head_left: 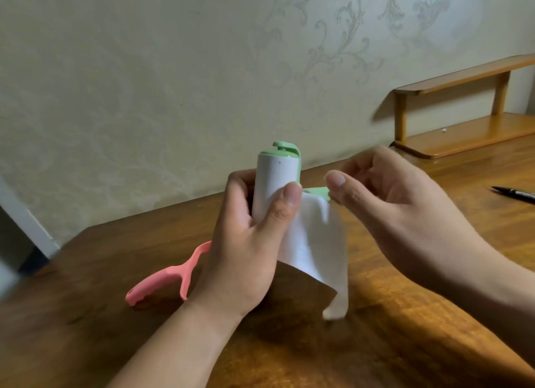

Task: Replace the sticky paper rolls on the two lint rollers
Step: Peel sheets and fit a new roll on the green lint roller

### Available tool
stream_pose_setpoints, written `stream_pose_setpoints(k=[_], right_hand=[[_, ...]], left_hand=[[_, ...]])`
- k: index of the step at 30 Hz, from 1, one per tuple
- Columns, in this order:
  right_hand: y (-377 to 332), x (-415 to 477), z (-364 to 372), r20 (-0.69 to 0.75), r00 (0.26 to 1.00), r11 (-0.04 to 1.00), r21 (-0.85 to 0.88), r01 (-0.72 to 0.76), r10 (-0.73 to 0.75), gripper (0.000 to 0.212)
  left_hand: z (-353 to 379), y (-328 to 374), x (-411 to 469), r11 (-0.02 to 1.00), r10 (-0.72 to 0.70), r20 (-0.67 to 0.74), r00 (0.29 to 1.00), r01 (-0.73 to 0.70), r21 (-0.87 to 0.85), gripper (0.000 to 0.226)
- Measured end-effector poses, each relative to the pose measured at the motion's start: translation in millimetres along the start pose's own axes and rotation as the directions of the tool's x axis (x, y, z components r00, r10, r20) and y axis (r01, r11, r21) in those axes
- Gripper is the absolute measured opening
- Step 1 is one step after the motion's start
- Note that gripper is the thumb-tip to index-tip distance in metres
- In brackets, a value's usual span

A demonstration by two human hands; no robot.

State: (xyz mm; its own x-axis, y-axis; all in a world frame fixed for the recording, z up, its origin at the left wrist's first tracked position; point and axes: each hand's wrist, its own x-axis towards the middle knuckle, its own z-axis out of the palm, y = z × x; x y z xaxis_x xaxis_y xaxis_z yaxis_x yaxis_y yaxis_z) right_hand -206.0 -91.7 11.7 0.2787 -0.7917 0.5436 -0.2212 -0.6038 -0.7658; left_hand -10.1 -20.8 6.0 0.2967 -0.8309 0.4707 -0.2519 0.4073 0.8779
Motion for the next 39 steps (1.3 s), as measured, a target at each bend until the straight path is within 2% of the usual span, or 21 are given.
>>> stream_pose_setpoints(k=[3, 7, 12, 16, 24, 27, 33, 39], right_hand=[[-9, -4, -3, -0.030, 0.989, 0.989, 0.029, 0.148, -0.147, 0.023], [-19, -8, -4, -0.016, 0.987, 0.976, 0.149, 0.158, -0.157, 0.019], [-20, -9, -3, -0.022, 0.991, 0.978, 0.159, 0.136, -0.134, 0.008], [-18, -11, 1, -0.036, 0.989, 0.984, 0.109, 0.144, -0.140, 0.003], [-17, -15, 5, -0.107, 0.974, 0.976, -0.111, 0.186, -0.198, 0.013], [-16, -15, 4, -0.126, 0.967, 0.966, -0.170, 0.197, -0.219, 0.009], [-14, -14, 4, -0.146, 0.961, 0.958, -0.198, 0.205, -0.236, 0.014], [-14, -14, 8, -0.153, 0.964, 0.967, -0.169, 0.191, -0.217, 0.019]], left_hand=[[5, 5, -4, 0.992, 0.052, 0.028, 0.998, -0.055, 0.110, 0.060], [14, 9, -10, 0.962, 0.148, 0.000, 0.989, -0.144, 0.230, 0.057], [18, 9, -15, 0.830, 0.336, -0.074, 0.939, -0.258, 0.494, 0.053], [18, 9, -16, 0.682, 0.460, -0.059, 0.886, -0.310, 0.662, 0.061], [20, 11, -17, 0.613, 0.491, -0.031, 0.870, -0.320, 0.722, 0.060], [20, 10, -17, 0.595, 0.494, -0.020, 0.869, -0.321, 0.737, 0.057], [24, 11, -18, 0.580, 0.482, 0.010, 0.876, -0.328, 0.746, 0.053], [28, 11, -22, 0.641, 0.431, -0.015, 0.902, -0.295, 0.708, 0.057]])
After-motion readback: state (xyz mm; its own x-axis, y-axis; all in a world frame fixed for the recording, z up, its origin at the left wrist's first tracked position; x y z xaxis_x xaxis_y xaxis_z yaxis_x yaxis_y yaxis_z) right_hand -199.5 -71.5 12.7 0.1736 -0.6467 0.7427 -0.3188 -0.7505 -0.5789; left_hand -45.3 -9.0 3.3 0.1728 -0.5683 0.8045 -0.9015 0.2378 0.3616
